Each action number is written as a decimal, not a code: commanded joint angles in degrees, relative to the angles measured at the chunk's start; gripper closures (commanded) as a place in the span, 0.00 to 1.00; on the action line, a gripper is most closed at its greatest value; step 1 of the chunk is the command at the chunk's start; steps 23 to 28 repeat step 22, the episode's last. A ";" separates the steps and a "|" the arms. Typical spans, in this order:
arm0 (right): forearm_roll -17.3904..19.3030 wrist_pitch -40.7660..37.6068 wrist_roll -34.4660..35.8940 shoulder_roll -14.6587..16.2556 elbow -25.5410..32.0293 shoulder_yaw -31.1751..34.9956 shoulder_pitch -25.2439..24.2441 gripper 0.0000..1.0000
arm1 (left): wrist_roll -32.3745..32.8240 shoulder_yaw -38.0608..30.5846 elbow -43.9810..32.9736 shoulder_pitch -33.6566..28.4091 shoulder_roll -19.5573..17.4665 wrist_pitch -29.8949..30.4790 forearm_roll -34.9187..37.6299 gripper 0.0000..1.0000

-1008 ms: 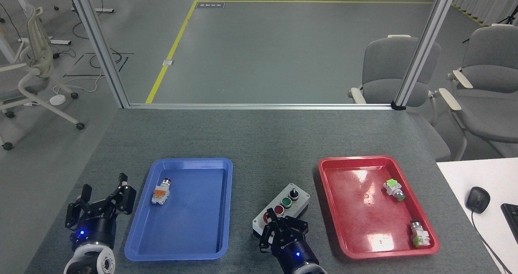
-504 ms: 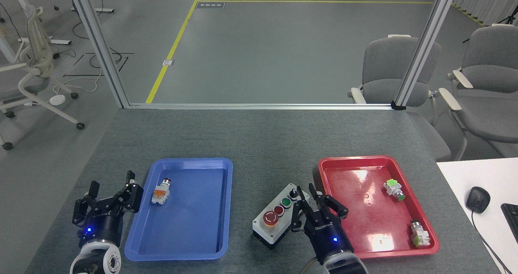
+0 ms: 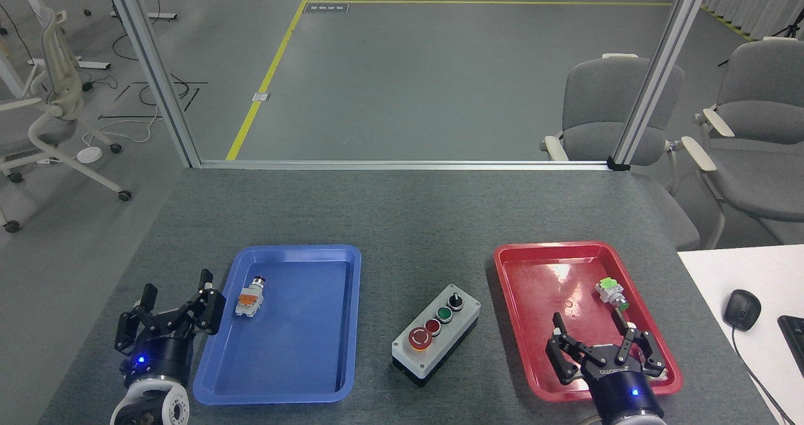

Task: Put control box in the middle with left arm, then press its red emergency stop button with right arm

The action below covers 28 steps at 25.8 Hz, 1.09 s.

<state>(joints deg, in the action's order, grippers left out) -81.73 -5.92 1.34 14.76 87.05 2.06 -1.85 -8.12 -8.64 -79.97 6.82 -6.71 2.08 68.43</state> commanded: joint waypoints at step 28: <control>0.69 5.66 7.36 -0.88 -1.53 0.58 1.59 0.02 | -0.49 4.59 2.62 -2.25 0.83 -0.50 -0.84 0.01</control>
